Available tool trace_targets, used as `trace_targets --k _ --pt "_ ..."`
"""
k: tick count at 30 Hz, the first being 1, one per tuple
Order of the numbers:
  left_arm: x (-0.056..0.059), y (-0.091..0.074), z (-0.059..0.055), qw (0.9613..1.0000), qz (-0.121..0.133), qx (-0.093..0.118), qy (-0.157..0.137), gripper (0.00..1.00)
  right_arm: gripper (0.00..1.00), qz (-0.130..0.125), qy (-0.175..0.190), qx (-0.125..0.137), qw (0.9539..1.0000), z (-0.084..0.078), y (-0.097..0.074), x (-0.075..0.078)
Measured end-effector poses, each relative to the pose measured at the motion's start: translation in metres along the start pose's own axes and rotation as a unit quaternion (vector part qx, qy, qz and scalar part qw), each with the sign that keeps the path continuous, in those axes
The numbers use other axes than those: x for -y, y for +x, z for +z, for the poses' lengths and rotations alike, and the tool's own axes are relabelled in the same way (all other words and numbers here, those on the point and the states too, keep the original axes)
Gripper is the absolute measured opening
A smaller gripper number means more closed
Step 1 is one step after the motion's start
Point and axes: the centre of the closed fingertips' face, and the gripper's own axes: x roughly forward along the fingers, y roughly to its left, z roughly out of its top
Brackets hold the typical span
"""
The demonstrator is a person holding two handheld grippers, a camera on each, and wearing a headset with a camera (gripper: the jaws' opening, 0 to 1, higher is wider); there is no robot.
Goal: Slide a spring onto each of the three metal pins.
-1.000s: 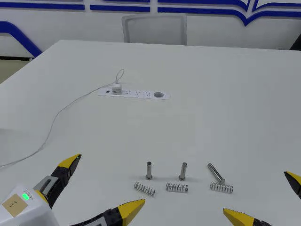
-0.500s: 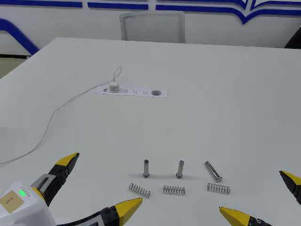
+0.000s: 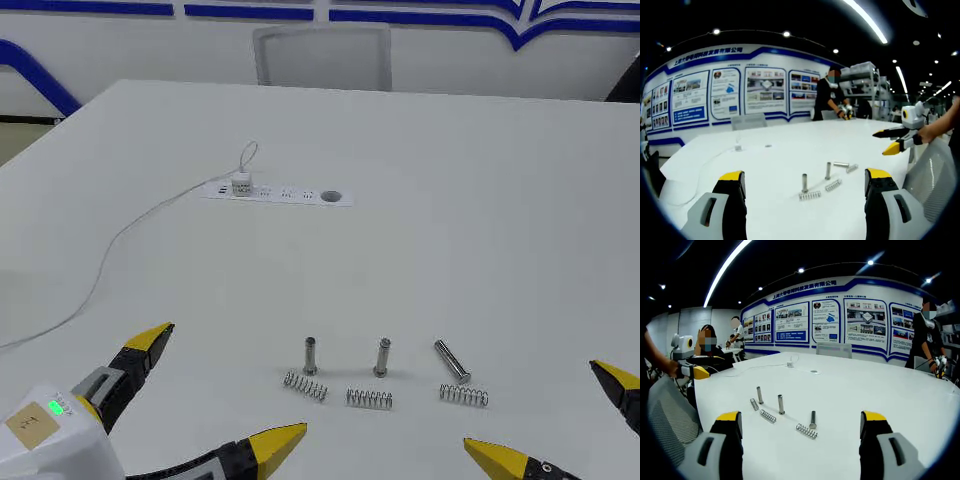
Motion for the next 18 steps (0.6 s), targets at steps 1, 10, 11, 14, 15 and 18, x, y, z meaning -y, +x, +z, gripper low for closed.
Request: trace_targets --k 1,10,11,14,15,18 --pt "-0.0004 -0.0001 -0.0001 1.0000 0.001 0.000 -0.001 1.00 0.99 0.000 0.001 -0.001 1.0000 -0.0005 0.0001 0.0002" --pt "0.0000 -0.0005 -0.0002 1.0000 0.000 -0.002 -0.005 1.00 0.98 0.003 0.003 -0.011 0.9999 -0.0049 0.0007 -0.0011" --pt "0.0006 -0.0006 -0.0001 1.0000 -0.002 -0.001 -0.004 1.00 0.98 0.003 0.004 -0.011 0.9999 -0.0049 0.0006 -0.0009" --pt "0.0031 -0.0006 -0.0006 1.0000 -0.005 -0.002 -0.002 1.00 0.98 0.001 0.006 -0.011 0.9999 -0.0050 0.0003 0.0002" --pt "0.0037 -0.0005 -0.0011 1.0000 -0.005 -0.003 -0.001 1.00 0.98 0.000 0.007 -0.010 0.9999 -0.0050 0.0001 0.0006" --pt "0.0038 -0.0006 -0.0038 1.0000 -0.005 -0.007 -0.002 1.00 0.98 0.001 0.009 -0.010 0.9999 -0.0053 0.0001 0.0003"
